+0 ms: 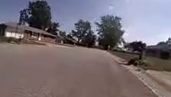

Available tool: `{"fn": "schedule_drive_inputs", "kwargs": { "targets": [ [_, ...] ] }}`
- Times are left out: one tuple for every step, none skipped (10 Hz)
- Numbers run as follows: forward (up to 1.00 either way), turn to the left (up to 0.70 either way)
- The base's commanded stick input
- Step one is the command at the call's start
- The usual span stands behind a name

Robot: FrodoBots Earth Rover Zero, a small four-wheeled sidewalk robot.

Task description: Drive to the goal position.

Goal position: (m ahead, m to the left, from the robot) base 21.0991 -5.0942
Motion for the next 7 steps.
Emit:
{"fn": "schedule_drive_inputs", "kwargs": {
  "targets": [
    [0.7, 0.0],
    [0.7, 0.0],
    [0.7, 0.0],
    [0.7, -0.1],
    [0.7, -0.35],
    [0.7, -0.35],
    [0.7, -0.35]
  ]
}}
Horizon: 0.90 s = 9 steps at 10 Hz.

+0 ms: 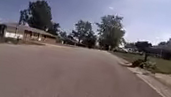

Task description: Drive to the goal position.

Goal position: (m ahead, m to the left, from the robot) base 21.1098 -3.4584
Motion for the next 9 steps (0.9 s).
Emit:
{"fn": "schedule_drive_inputs", "kwargs": {
  "targets": [
    [0.7, -0.35],
    [0.7, -0.35],
    [0.7, -0.35],
    [0.7, -0.35],
    [0.7, 0.0],
    [0.7, 0.0],
    [0.7, 0.0],
    [0.7, 0.0],
    [0.7, 0.0]
  ]
}}
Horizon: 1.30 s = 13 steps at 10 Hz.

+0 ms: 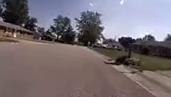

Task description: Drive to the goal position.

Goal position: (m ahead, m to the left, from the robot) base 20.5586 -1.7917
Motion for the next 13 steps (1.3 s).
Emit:
{"fn": "schedule_drive_inputs", "kwargs": {
  "targets": [
    [0.7, 0.0],
    [0.7, 0.0],
    [0.7, 0.0],
    [0.7, 0.0],
    [0.7, 0.0],
    [0.7, 0.0],
    [0.7, 0.0],
    [0.7, 0.0],
    [0.7, 0.0],
    [0.7, 0.0],
    [0.7, 0.0],
    [0.7, 0.0],
    [0.7, 0.0]
  ]
}}
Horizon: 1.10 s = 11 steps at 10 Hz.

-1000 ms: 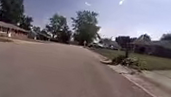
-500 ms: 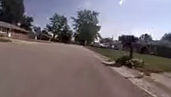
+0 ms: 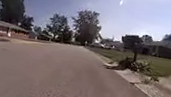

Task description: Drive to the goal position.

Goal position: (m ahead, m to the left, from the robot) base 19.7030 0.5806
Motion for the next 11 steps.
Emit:
{"fn": "schedule_drive_inputs", "kwargs": {
  "targets": [
    [0.7, 0.0],
    [0.7, 0.0],
    [0.7, 0.0],
    [0.7, 0.0],
    [0.7, 0.0],
    [0.7, 0.0],
    [0.7, 0.0],
    [0.7, 0.0],
    [0.7, 0.0],
    [0.7, 0.0],
    [0.7, 0.0]
  ]
}}
